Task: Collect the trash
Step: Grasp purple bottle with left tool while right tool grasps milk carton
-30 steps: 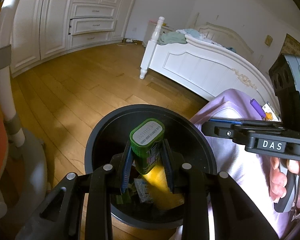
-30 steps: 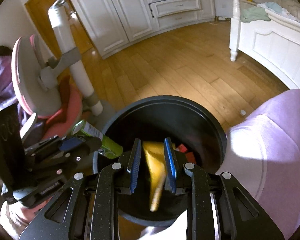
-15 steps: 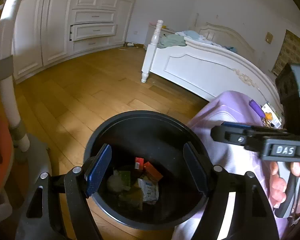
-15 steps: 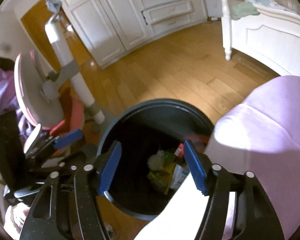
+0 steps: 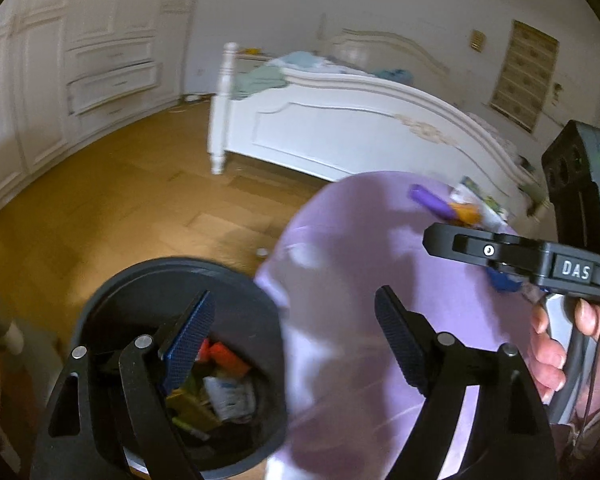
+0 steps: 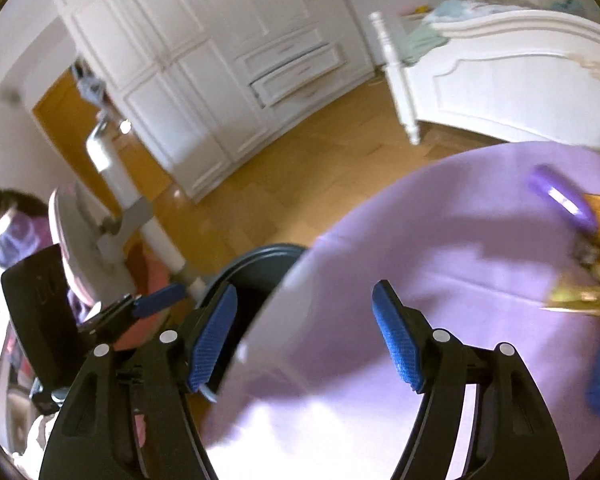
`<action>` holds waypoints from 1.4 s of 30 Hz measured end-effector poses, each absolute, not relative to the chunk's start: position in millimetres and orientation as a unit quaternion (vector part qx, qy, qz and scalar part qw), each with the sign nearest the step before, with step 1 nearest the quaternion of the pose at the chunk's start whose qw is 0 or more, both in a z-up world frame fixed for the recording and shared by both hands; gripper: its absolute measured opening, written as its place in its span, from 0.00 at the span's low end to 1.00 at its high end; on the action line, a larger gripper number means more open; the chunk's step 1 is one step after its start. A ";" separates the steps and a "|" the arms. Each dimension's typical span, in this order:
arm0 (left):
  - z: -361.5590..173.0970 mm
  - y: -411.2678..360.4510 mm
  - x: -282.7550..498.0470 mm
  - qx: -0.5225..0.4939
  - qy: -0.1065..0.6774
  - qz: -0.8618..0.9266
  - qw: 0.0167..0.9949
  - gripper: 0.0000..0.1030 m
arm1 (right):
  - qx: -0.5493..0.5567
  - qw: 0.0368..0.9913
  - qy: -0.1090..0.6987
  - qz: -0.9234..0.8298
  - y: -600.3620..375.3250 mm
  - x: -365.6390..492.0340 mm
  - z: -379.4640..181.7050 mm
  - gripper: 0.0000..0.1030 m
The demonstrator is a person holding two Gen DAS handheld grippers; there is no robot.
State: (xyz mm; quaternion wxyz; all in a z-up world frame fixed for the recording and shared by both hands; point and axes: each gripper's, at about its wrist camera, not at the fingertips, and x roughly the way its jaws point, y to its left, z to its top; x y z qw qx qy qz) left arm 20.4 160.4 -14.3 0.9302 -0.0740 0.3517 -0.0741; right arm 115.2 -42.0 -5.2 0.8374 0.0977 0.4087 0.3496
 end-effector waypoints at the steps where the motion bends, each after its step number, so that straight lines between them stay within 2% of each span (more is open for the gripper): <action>1: -12.3 152.3 25.1 -0.072 0.353 -0.081 0.929 0.79 | 0.098 0.842 0.406 0.342 -54.2 117.3 -4.1 0.68; 6: 5.6 91.8 57.8 -0.029 0.351 -0.128 0.927 0.80 | 0.087 0.872 0.387 0.286 -124.9 137.3 3.9 0.68; 8: 12.0 70.0 69.4 0.005 0.342 -0.136 0.930 0.90 | 0.076 0.883 0.383 0.259 -155.1 149.7 8.4 0.68; 10: 17.4 41.9 84.8 0.057 0.321 -0.141 0.935 0.94 | 0.064 0.891 0.381 0.238 -177.8 160.3 10.3 0.69; 12: 15.7 18.8 100.5 0.102 0.313 -0.149 0.933 0.94 | 0.042 0.900 0.378 0.211 -202.7 173.0 12.2 0.85; 23: -22.8 -48.5 197.4 0.275 0.313 -0.194 0.888 0.94 | -0.114 0.878 0.431 0.176 -247.3 236.7 -24.7 0.85; 27: -45.3 -71.1 210.7 0.402 0.291 -0.216 0.841 0.93 | -0.136 0.865 0.445 0.187 -244.7 250.7 -38.3 0.85; 29: -52.4 -75.1 218.7 0.410 0.303 -0.255 0.821 0.92 | -0.138 0.861 0.451 0.191 -244.7 257.2 -42.9 0.83; 31: -56.0 -76.8 224.4 0.405 0.310 -0.273 0.816 0.87 | -0.134 0.856 0.459 0.196 -245.3 263.4 -46.6 0.77; 35: -60.3 -81.8 235.3 0.372 0.341 -0.310 0.806 0.59 | -0.125 0.847 0.476 0.201 -247.7 272.0 -55.8 0.57; 36: -60.2 -82.4 234.6 0.368 0.342 -0.314 0.806 0.57 | -0.123 0.845 0.479 0.201 -248.0 273.8 -57.0 0.55; 40: -60.0 -80.2 232.7 0.330 0.368 -0.327 0.805 0.35 | -0.107 0.846 0.482 0.201 -251.3 275.2 -58.5 0.53; 42: -60.1 -77.5 228.5 0.316 0.375 -0.324 0.809 0.31 | -0.085 0.846 0.485 0.206 -255.1 274.3 -57.3 0.52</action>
